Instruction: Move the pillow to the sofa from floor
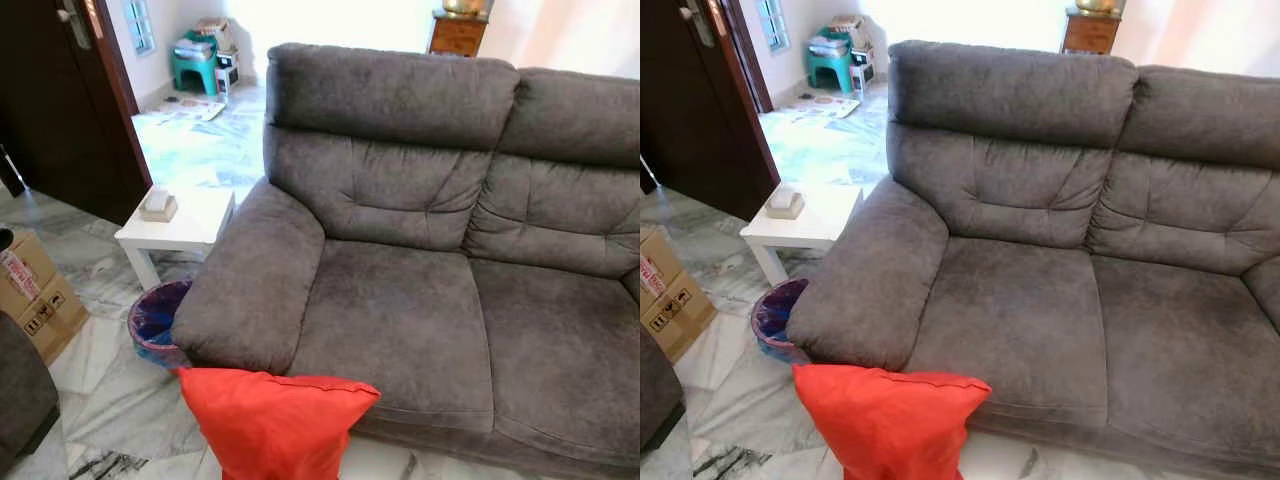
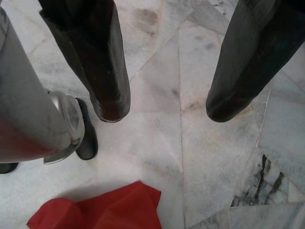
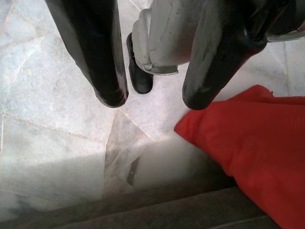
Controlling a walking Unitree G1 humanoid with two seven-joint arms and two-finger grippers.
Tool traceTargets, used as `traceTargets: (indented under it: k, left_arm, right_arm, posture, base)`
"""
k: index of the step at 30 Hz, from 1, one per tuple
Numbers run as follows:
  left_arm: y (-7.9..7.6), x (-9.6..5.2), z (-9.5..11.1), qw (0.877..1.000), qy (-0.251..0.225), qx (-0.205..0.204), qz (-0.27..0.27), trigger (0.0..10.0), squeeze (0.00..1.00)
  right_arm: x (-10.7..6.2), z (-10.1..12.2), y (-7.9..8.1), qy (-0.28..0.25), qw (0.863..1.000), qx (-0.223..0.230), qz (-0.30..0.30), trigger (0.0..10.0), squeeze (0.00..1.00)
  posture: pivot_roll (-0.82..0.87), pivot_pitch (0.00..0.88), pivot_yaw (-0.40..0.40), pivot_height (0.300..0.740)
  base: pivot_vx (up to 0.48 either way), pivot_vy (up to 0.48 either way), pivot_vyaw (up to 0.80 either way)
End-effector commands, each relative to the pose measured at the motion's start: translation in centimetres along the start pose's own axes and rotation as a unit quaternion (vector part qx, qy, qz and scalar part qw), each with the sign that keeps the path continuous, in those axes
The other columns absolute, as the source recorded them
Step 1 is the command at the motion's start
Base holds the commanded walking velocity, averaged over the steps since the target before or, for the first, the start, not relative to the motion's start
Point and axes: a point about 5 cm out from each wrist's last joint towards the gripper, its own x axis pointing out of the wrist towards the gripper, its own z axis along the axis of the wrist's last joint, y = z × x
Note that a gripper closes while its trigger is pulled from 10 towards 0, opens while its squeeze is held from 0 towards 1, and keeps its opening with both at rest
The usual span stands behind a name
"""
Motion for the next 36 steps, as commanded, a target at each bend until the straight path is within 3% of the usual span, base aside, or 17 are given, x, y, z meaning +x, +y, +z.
traceTargets:
  k: [1, 13, 25, 28, 29, 30, 31, 34, 35, 36]
  left_arm:
    - [0.1, -0.1, -0.2, 1.000, 0.003, -0.005, 0.001, 10.0, 0.00]
    - [0.3, 0.0, 0.2, 1.000, -0.005, 0.001, -0.002, 10.0, 0.00]
    - [0.1, 0.1, 1.0, 0.999, -0.033, -0.005, -0.001, 10.0, 0.00]
    - [0.4, 0.2, 2.9, 0.996, -0.084, -0.033, 0.013, 10.0, 0.00]
    - [1.0, 0.2, 4.8, 0.990, -0.128, -0.044, 0.027, 10.0, 0.00]
    - [1.3, 0.1, 6.4, 0.985, -0.167, -0.037, 0.035, 10.0, 0.00]
    - [1.3, 0.1, 6.4, 0.985, -0.167, -0.037, 0.035, 10.0, 0.00]
    - [1.7, -0.4, 9.3, 0.970, -0.236, -0.012, 0.050, 10.0, 0.00]
    - [1.9, -0.6, 10.0, 0.965, -0.257, -0.007, 0.059, 10.0, 0.00]
    - [2.5, -1.4, 11.9, 0.947, -0.312, 0.011, 0.080, 10.0, 0.00]
  right_arm:
    - [0.0, -0.1, -0.2, 0.001, 1.000, 0.004, -0.004, 10.0, 0.00]
    - [-0.1, -0.2, -0.2, 0.003, 1.000, 0.003, -0.006, 10.0, 0.00]
    - [0.0, -0.1, -0.2, 0.003, 1.000, 0.000, -0.004, 10.0, 0.00]
    - [0.0, 0.4, -0.2, -0.010, 1.000, -0.015, 0.001, 10.0, 0.00]
    - [0.1, 1.1, -0.1, -0.028, 0.999, -0.017, 0.005, 10.0, 0.00]
    - [0.2, 1.8, -0.1, -0.044, 0.999, -0.016, 0.005, 10.0, 0.00]
    - [0.2, 1.8, -0.1, -0.044, 0.999, -0.016, 0.005, 10.0, 0.00]
    - [0.3, 3.0, -0.4, -0.068, 0.998, -0.017, 0.005, 10.0, 0.00]
    - [0.3, 3.4, -0.4, -0.076, 0.997, -0.017, 0.006, 10.0, 0.00]
    - [0.3, 4.5, -0.6, -0.104, 0.994, -0.017, 0.012, 10.0, 0.00]
  posture:
    - [0.09, 0.043, 0.016, 0.740]
    - [0.09, 0.045, 0.016, 0.740]
    - [0.09, 0.045, 0.012, 0.740]
    - [0.10, 0.046, 0.007, 0.740]
    - [0.10, 0.046, 0.007, 0.740]
    - [0.09, 0.048, 0.008, 0.740]
    - [0.09, 0.048, 0.008, 0.740]
    - [0.09, 0.047, 0.012, 0.740]
    - [0.09, 0.047, 0.012, 0.740]
    - [0.10, 0.047, 0.014, 0.740]
  base:
    - [0.296, 0.000, 0.00]
    - [0.336, 0.000, 0.00]
    - [0.000, 0.000, 0.00]
    - [0.000, 0.000, 0.00]
    - [0.000, 0.000, 0.00]
    - [0.000, 0.000, 0.00]
    - [0.000, 0.000, 0.00]
    - [0.000, 0.000, 0.00]
    - [0.000, 0.000, 0.00]
    - [0.000, 0.000, 0.00]
